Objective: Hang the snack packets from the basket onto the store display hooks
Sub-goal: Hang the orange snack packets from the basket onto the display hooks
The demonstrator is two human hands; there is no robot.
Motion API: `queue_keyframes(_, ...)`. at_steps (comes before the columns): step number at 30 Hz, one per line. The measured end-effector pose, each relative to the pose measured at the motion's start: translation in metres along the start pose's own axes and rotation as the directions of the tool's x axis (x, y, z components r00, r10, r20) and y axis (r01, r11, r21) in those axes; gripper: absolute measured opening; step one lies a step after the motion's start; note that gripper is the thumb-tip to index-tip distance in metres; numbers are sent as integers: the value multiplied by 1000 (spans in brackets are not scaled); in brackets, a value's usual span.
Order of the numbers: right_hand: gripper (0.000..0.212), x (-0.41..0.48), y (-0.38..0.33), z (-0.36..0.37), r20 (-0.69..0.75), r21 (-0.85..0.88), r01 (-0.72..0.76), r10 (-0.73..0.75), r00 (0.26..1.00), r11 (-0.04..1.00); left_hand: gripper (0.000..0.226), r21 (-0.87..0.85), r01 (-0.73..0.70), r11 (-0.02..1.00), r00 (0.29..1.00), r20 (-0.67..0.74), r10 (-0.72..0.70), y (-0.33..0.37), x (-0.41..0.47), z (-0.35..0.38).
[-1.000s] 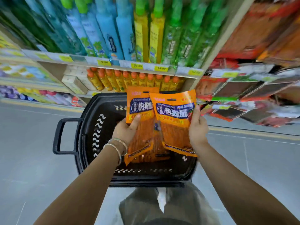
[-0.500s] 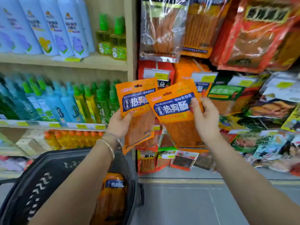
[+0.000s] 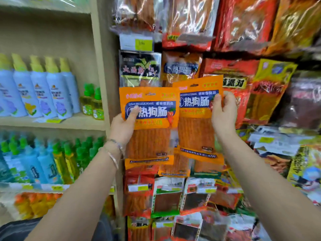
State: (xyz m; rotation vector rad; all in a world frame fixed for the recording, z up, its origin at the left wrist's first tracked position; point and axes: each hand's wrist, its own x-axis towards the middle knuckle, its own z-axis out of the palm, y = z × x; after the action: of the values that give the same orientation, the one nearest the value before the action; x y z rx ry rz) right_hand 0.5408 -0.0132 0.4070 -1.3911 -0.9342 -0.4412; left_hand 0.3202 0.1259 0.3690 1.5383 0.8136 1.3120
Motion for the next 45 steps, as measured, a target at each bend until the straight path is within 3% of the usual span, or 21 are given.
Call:
queue_keyframes(4,13,39,1,15,-13,98,-40,41,999,994,24,-154,-89,984,996,5,91,17,23,21)
queue_keyframes(8,21,69,4,34,4,224,-132,134,991,966,9,-278,-86,957,987,104,119,27,51,37)
queue_keyframes(14,10,95,10,62,-20,338,-201,220,975,920,12,-347,-72,935,979,156,133,30,82,46)
queue_keyframes(23,29,107,17,75,-25,417,-299,340,940,858,15,-358,-67,931,966,209,150,31,102,58)
queue_keyframes(27,31,112,18,77,-58,322,-267,301,952,908,20,-351,-54,935,967,214,136,31,107,63)
queue_keyframes(32,28,132,20,81,-1,-113,-170,171,985,979,14,-329,-42,943,970,212,117,31,113,70)
queue_keyframes(35,29,136,23,83,82,-150,-159,173,982,976,11,-332,-40,943,971,210,115,31,114,76)
queue_keyframes(38,34,134,23,87,219,-40,-237,240,946,971,12,-327,-34,944,972,207,107,33,112,79)
queue_keyframes(41,50,125,24,87,233,187,-312,267,935,931,13,-323,-24,946,969,224,101,33,112,83)
queue_keyframes(45,36,107,18,77,348,361,-341,214,913,868,11,-326,-40,945,960,249,127,38,109,89)
